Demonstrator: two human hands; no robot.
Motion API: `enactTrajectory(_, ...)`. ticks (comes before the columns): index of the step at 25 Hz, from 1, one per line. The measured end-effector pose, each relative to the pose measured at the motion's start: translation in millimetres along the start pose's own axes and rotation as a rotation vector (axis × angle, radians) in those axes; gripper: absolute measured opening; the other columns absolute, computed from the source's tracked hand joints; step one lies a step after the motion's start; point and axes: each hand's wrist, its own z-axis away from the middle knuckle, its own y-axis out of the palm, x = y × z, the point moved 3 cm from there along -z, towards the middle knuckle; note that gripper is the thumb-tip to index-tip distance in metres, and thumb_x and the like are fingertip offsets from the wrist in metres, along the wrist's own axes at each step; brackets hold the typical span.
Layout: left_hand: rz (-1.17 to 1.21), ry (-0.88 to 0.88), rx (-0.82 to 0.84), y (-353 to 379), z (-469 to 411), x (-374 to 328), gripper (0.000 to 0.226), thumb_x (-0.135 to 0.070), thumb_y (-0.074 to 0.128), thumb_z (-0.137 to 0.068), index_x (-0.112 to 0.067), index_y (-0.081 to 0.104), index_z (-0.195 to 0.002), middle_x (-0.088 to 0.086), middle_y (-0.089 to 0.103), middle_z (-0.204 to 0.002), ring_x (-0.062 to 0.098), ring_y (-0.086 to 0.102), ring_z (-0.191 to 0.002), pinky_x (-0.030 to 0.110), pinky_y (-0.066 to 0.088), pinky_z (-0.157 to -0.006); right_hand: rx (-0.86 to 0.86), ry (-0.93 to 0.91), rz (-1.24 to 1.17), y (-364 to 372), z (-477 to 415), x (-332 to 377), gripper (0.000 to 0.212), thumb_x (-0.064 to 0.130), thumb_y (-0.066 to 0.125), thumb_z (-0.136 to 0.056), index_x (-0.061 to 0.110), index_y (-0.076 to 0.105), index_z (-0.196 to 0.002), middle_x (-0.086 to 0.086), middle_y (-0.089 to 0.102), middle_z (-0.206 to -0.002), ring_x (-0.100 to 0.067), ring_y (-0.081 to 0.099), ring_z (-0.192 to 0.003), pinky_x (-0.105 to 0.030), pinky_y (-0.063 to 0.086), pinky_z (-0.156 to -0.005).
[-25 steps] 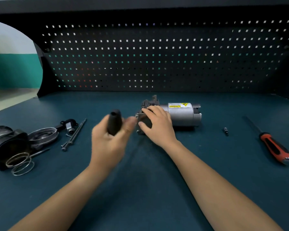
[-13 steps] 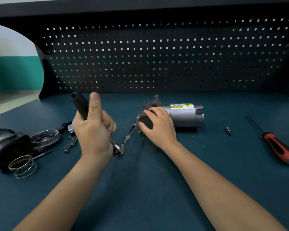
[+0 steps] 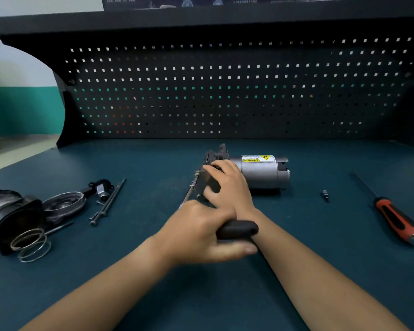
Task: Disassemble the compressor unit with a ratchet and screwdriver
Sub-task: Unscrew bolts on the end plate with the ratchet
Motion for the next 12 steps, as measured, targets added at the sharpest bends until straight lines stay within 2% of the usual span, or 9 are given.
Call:
enactTrajectory(2, 0.036, -0.063, -0.047, 2, -3, 1, 0.058, -0.049, 0.051, -0.083, 0.005, 0.06, -0.065, 0.007, 0.043, -0.045, 0.016, 0.035, -0.04, 0.02, 0.03, -0.038, 0.032, -0.011, 0.002, 2, -2, -2, 0.048, 0.016, 0.059, -0.082, 0.012, 0.055, -0.129, -0.007, 0.049, -0.128, -0.023, 0.038, -0.123, -0.032, 0.033, -0.099)
enactTrajectory(4, 0.084, -0.124, -0.203, 0, -7, 4, 0.048, -0.043, 0.052, -0.084, 0.001, 0.056, -0.065, -0.003, 0.035, -0.048, 0.011, 0.031, -0.046, 0.009, 0.025, -0.043, 0.063, -0.021, -0.019, 4, -2, -6, 0.045, 0.013, 0.055, -0.087, 0.011, 0.051, -0.132, -0.008, 0.045, -0.133, -0.023, 0.034, -0.128, -0.032, 0.029, -0.104)
enactTrajectory(8, 0.076, -0.155, -0.364, -9, -9, 1, 0.037, -0.056, 0.044, -0.088, -0.027, 0.036, -0.065, -0.021, 0.024, -0.052, -0.006, 0.034, -0.045, 0.001, 0.022, -0.046, 0.041, -0.011, -0.012, 6, -2, -6, 0.042, 0.014, 0.049, -0.092, 0.015, 0.049, -0.134, -0.003, 0.044, -0.135, -0.018, 0.031, -0.128, -0.028, 0.025, -0.105)
enactTrajectory(10, 0.04, -0.157, -0.428, -15, -6, 3, 0.033, -0.061, 0.037, -0.089, -0.035, 0.029, -0.07, -0.023, 0.023, -0.052, -0.012, 0.035, -0.046, 0.0, 0.023, -0.047, 0.028, 0.007, 0.057, 5, -2, -6, 0.042, 0.018, 0.048, -0.092, 0.02, 0.047, -0.134, 0.002, 0.044, -0.135, -0.014, 0.031, -0.127, -0.027, 0.025, -0.102)
enactTrajectory(12, 0.02, -0.173, -0.489, -20, -5, 7, 0.033, -0.065, 0.032, -0.088, -0.038, 0.024, -0.071, -0.02, 0.022, -0.047, -0.011, 0.035, -0.046, 0.0, 0.024, -0.046, 0.048, 0.003, 0.169, 2, -2, -3, 0.044, 0.023, 0.048, -0.092, 0.024, 0.045, -0.136, 0.006, 0.044, -0.137, -0.013, 0.031, -0.128, -0.031, 0.02, -0.101)
